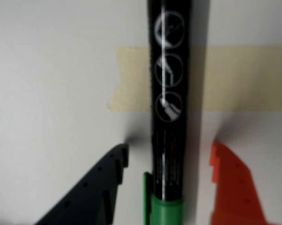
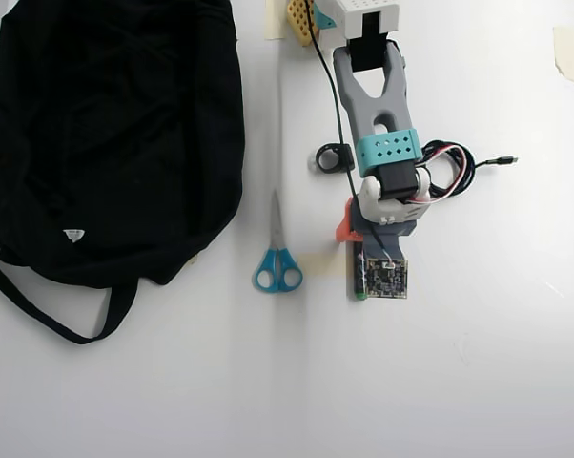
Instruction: Put the green marker into the black bag
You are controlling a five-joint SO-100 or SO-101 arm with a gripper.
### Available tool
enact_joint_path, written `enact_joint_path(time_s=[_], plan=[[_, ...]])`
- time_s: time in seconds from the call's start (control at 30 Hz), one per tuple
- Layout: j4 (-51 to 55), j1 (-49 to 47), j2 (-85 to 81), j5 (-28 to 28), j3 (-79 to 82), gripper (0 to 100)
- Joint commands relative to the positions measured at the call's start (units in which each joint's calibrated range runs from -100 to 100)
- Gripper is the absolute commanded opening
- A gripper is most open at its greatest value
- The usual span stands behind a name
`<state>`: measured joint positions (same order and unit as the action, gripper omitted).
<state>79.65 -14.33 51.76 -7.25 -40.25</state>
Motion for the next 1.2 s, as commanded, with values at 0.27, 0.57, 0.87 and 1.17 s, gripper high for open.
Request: enact_joint_path(time_s=[0.27,0.57,0.87,1.17], plan=[[-0.1,-0.6,-0.4,0.2,-1.9,22],[-0.1,-0.9,-0.5,0.2,-1.8,22],[-0.3,-1.3,-0.5,-0.2,-1.8,13],[-0.2,-1.4,-0.6,-0.2,-1.8,11]])
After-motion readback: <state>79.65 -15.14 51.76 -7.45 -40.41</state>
